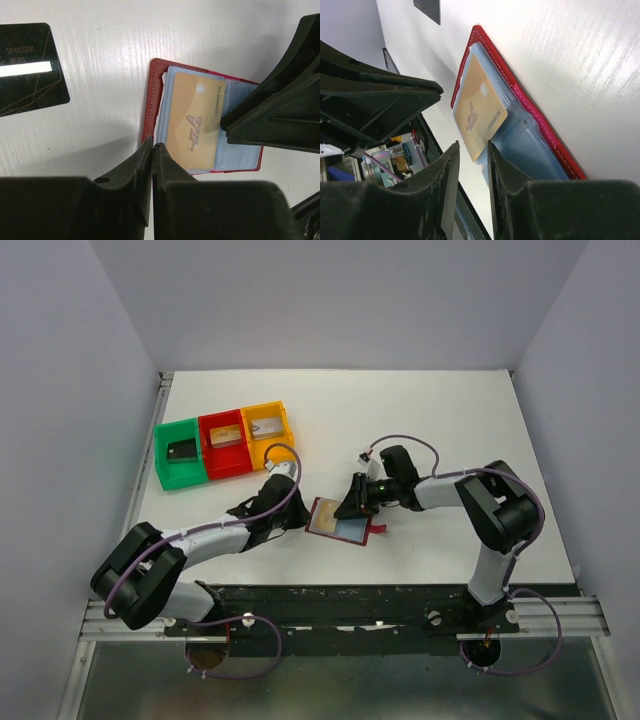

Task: Take the credit cards out of the card holder
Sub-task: Remove the credit card from the card holder.

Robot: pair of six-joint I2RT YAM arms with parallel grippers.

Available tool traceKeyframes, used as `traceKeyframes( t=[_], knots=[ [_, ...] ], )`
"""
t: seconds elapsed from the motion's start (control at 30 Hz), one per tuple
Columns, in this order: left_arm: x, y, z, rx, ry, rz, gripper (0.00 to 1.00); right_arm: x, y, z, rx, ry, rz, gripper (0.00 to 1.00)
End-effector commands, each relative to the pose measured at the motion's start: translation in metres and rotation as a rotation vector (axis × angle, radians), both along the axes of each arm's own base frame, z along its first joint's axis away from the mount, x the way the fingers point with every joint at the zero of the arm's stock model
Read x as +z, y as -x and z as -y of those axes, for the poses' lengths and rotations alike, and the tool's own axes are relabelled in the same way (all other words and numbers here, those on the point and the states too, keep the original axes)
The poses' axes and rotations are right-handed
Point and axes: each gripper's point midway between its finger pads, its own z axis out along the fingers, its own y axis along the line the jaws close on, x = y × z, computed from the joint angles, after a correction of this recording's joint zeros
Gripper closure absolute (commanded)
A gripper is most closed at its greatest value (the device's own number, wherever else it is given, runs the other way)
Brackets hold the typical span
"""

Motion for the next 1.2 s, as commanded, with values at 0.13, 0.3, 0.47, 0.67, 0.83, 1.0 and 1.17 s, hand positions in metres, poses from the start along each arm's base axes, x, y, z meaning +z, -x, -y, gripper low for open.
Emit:
traceKeyframes(
  t=[0.13, 0.3, 0.47, 0.67, 0.83, 1.0, 1.17],
  knots=[
    [0.007, -0.005, -0.006, 0.023, -0.013, 0.052, 0.76, 0.007, 0.000, 0.004, 0.013, 0.052, 0.035, 0.60],
    [-0.002, -0.009, 0.010, -0.031, -0.005, 0.019, 0.77, -0.003, 0.005, 0.009, 0.015, 0.096, 0.015, 0.60],
    [-0.015, -0.003, 0.011, -0.044, -0.002, -0.018, 0.82, -0.010, 0.004, 0.012, 0.022, 0.128, 0.013, 0.59],
    [-0.020, 0.003, 0.007, -0.037, -0.003, -0.033, 0.86, -0.015, -0.009, 0.010, 0.026, 0.166, 0.023, 0.59],
    [-0.021, 0.006, 0.006, -0.034, 0.004, -0.035, 0.88, -0.018, -0.018, 0.011, 0.030, 0.211, 0.026, 0.59],
    [-0.021, 0.009, 0.006, -0.040, 0.011, -0.038, 0.88, -0.017, -0.026, 0.010, 0.033, 0.232, 0.035, 0.59],
    [-0.019, 0.009, 0.006, -0.038, 0.019, -0.031, 0.89, -0.012, -0.035, 0.004, 0.044, 0.224, 0.045, 0.58]
  ],
)
